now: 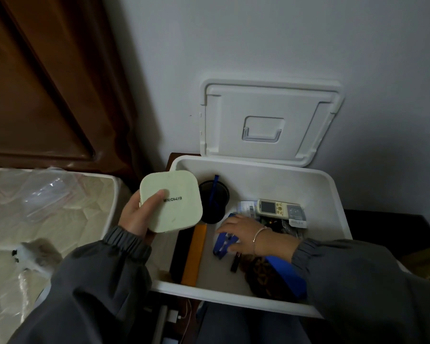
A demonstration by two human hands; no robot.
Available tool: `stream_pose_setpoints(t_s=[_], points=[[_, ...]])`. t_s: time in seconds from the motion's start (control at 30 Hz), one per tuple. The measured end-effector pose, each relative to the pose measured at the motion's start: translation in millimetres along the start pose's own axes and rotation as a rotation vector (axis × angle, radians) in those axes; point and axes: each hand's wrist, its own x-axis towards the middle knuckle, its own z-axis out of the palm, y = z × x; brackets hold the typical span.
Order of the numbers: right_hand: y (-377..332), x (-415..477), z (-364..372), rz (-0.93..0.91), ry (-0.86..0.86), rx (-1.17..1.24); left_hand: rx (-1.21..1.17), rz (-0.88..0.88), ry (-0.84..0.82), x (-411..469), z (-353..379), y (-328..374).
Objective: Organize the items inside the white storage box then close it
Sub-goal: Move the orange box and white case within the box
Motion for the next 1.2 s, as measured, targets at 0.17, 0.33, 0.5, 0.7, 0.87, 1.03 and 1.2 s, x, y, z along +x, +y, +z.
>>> stream_pose_setpoints(t_s=[0.17, 0.33, 0.5, 0.7, 0.87, 1.03, 1.2], points=[[19.2, 2.7, 14.3, -0.158, -0.150, -0.411, 0.330, -0.106, -0.071, -11.2, 4.7, -1.0], [10.8, 16.8, 13.4, -0.248, -0.199, -0.542, 0.519, -0.175, -0.088, -23.4, 8.5, -5.3], [-4.7, 17.8, 10.3, -0.295, -0.186, -0.648, 0.517, -0.164, -0.057, -21.6, 8.1, -5.5], [-10.2, 19.8, 1.2, -0.373, -0.292, -0.784, 0.398, -0.162, -0.016, -18.7, 6.0, -3.3], [-6.4, 19.3, 1.9, -0.410, -0.329, -0.784, 0.351, -0.168, -0.019, -23.0, 6.1, -2.0], [-12.7, 28.9, 4.0, -0.315, -0.442, -0.726, 0.340, -0.169, -0.018, -25.5, 6.0, 0.0], [-13.4, 32.6, 3.2, -0.265, -0.521, -0.698, 0.365, -0.170, -0.006, -24.8, 5.6, -0.5]])
